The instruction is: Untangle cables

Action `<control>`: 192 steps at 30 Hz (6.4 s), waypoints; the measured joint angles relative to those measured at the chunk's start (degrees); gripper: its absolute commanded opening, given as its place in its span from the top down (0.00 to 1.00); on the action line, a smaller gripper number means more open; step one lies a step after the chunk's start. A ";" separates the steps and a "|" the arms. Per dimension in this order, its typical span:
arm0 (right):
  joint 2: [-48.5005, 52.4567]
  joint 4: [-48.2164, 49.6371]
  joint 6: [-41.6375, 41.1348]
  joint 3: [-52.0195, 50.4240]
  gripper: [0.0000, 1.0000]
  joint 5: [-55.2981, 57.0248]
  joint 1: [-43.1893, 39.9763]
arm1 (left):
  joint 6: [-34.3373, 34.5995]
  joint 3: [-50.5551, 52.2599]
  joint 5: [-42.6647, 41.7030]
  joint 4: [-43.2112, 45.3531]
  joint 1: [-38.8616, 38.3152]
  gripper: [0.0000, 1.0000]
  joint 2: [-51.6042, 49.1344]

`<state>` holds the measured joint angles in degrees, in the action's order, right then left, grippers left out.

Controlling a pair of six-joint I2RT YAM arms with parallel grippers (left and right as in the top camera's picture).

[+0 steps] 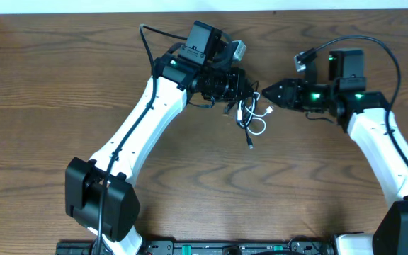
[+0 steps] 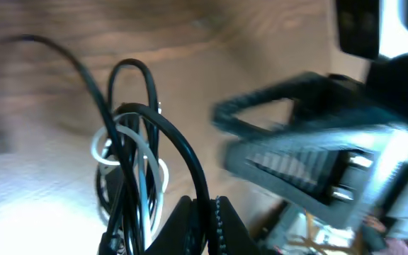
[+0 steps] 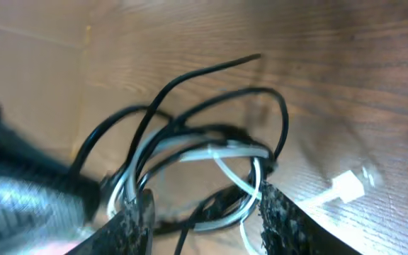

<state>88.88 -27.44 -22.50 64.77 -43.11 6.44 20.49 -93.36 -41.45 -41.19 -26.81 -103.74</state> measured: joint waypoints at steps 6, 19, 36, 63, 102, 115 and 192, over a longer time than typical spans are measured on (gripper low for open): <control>2.08 0.81 -5.84 0.00 0.59 9.51 4.42 | 0.00 0.00 -5.22 0.02 0.02 0.92 0.00; 13.11 5.44 -12.76 0.00 0.53 16.15 7.23 | 0.00 0.00 -8.31 0.07 0.13 0.93 0.00; 11.17 1.57 14.49 0.00 0.43 -13.92 -3.15 | 0.22 0.00 -7.98 0.02 4.68 0.93 0.00; 12.04 -8.55 -9.07 0.31 0.99 37.66 3.13 | -1.31 0.07 10.69 -10.32 8.98 0.93 -0.07; -0.44 -5.92 13.64 0.31 0.99 9.40 -1.51 | -5.18 0.11 7.34 -1.42 0.42 0.44 -6.16; -0.44 -6.47 13.64 0.31 0.99 9.20 -1.38 | 0.70 0.11 7.32 6.12 -0.44 0.46 -15.17; 0.28 2.89 -9.92 0.26 0.48 8.61 4.26 | -4.07 0.11 2.97 -2.27 4.94 0.92 -6.27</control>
<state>89.17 -24.56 -32.42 65.04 -34.50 10.70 16.43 -93.25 -38.48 -43.46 -21.87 -110.02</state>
